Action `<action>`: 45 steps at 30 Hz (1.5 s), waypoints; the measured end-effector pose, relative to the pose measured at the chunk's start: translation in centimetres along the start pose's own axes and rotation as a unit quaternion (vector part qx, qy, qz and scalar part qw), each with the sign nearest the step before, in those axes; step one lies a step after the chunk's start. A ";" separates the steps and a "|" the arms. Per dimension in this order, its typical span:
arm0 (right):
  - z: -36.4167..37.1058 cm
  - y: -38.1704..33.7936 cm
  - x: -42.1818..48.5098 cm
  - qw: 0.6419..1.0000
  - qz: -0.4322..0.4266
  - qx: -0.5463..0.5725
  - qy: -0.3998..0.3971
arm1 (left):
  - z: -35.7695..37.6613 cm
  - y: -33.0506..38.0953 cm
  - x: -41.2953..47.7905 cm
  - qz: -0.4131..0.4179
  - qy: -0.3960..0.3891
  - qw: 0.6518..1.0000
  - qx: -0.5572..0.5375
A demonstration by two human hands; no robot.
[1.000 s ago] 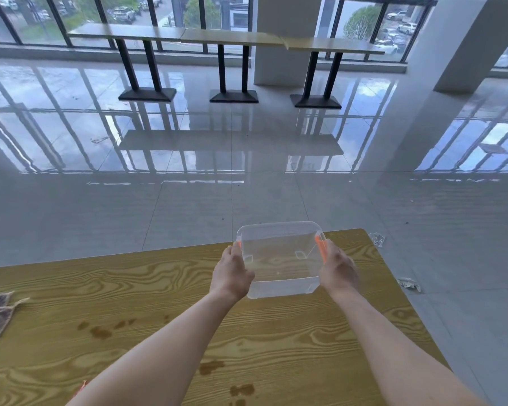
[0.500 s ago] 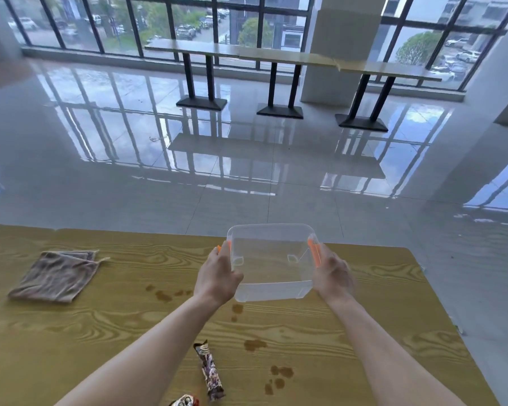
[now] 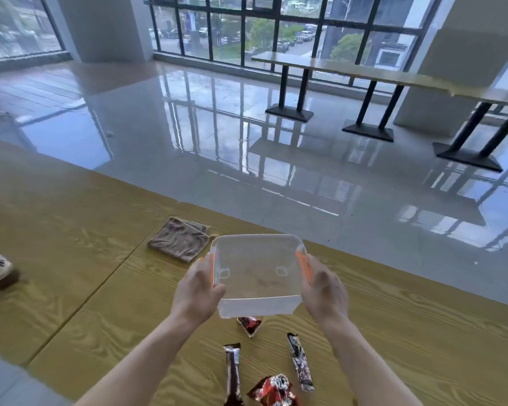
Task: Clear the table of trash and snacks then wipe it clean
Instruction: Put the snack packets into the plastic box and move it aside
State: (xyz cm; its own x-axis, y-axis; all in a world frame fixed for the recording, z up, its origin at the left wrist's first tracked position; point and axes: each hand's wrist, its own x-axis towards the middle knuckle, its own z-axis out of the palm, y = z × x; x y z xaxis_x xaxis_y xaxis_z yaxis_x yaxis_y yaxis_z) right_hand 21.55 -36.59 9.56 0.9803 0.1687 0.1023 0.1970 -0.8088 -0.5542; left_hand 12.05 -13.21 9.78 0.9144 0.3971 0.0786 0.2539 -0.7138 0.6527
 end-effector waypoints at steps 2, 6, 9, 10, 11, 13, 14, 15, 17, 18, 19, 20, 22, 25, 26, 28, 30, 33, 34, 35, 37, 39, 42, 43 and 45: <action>1.6 -1.9 -0.4 1.000 -0.025 0.000 -0.005 | -1.8 -1.8 -0.7 -0.018 0.016 1.000 0.001; 4.3 -5.3 -1.2 0.999 -0.040 0.005 -0.033 | -4.3 -5.1 -2.2 -0.053 0.033 0.998 0.014; 6.6 -7.1 -1.2 0.996 -0.056 -0.013 -0.068 | -5.8 -7.3 -3.0 -0.085 0.041 0.995 0.014; 7.3 -7.6 -1.3 0.995 -0.057 -0.019 -0.078 | -6.2 -8.0 -3.1 -0.094 0.042 0.995 0.014; 8.0 -8.2 -1.4 0.994 -0.059 -0.019 -0.088 | -6.6 -8.8 -3.3 -0.100 0.042 0.994 0.013; 9.3 -9.5 -1.6 0.993 -0.064 -0.016 -0.102 | -7.2 -10.4 -3.7 -0.110 0.041 0.993 0.016; 9.9 -10.0 -1.8 0.992 -0.068 -0.012 -0.107 | -7.4 -11.2 -3.9 -0.117 0.039 0.992 0.021; 10.4 -10.4 -2.0 0.991 -0.074 -0.011 -0.109 | -7.6 -12.0 -4.0 -0.126 0.035 0.991 0.026; 11.5 -11.1 -2.5 0.990 -0.082 -0.012 -0.113 | -8.0 -13.4 -4.3 -0.148 0.024 0.988 0.032; 11.9 -11.4 -2.7 0.990 -0.085 -0.008 -0.113 | -8.1 -13.9 -4.3 -0.155 0.020 0.987 0.032; 12.3 -11.6 -2.9 0.990 -0.087 -0.002 -0.114 | -8.2 -14.4 -4.4 -0.157 0.019 0.987 0.030; 12.6 -11.8 -3.1 0.989 -0.089 -0.001 -0.118 | -8.2 -14.9 -4.4 -0.157 0.018 0.987 0.030; 13.2 -12.1 -3.4 0.988 -0.089 -0.006 -0.125 | -8.3 -15.7 -4.4 -0.162 0.008 0.986 0.035; 13.7 -12.0 -3.7 0.988 -0.084 -0.011 -0.129 | -7.9 -16.5 -4.3 -0.173 -0.008 0.984 0.045; 13.9 -12.0 -3.8 0.988 -0.083 -0.011 -0.130 | -7.8 -16.7 -4.3 -0.173 -0.008 0.984 0.044; 14.0 -11.9 -4.0 0.989 -0.080 -0.007 -0.125 | -7.5 -17.0 -4.4 -0.171 -0.013 0.984 0.043; 14.1 -11.9 -4.1 0.989 -0.085 -0.009 -0.121 | -7.3 -17.2 -4.7 -0.168 -0.021 0.985 0.045; 14.2 -11.6 -4.0 0.988 -0.079 -0.018 -0.128 | -7.0 -17.4 -4.8 -0.165 -0.022 0.985 0.038; 14.3 -11.5 -3.9 0.988 -0.075 -0.021 -0.131 | -6.9 -17.4 -4.8 -0.167 -0.022 0.985 0.033; 14.3 -11.4 -3.8 0.988 -0.072 -0.023 -0.134 | -6.8 -17.4 -4.8 -0.169 -0.020 0.985 0.029; 14.3 -11.2 -3.7 0.988 -0.070 -0.019 -0.134 | -6.6 -17.2 -4.9 -0.172 -0.012 0.985 0.023; 14.2 -11.0 -3.6 0.989 -0.072 -0.011 -0.132 | -6.5 -16.8 -4.9 -0.169 0.002 0.985 0.041; 13.9 -10.6 -3.4 0.989 -0.072 0.006 -0.129 | -6.4 -15.3 -4.9 -0.132 0.028 0.986 0.102; 13.6 -10.3 -3.4 0.989 -0.072 0.013 -0.125 | -6.3 -14.5 -4.8 -0.105 0.035 0.987 0.119; 12.8 -9.5 -3.4 0.990 -0.074 0.021 -0.116 | -5.9 -12.5 -4.9 -0.041 0.045 0.990 0.129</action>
State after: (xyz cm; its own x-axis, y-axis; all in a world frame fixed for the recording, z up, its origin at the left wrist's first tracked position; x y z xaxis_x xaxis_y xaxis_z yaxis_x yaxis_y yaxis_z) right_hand 16.20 -22.22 3.88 0.9113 0.4117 -0.0050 0.3321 -0.7421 -0.5823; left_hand 2.50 -2.81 5.68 0.8584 0.5016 0.1075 0.4093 -0.7960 0.4459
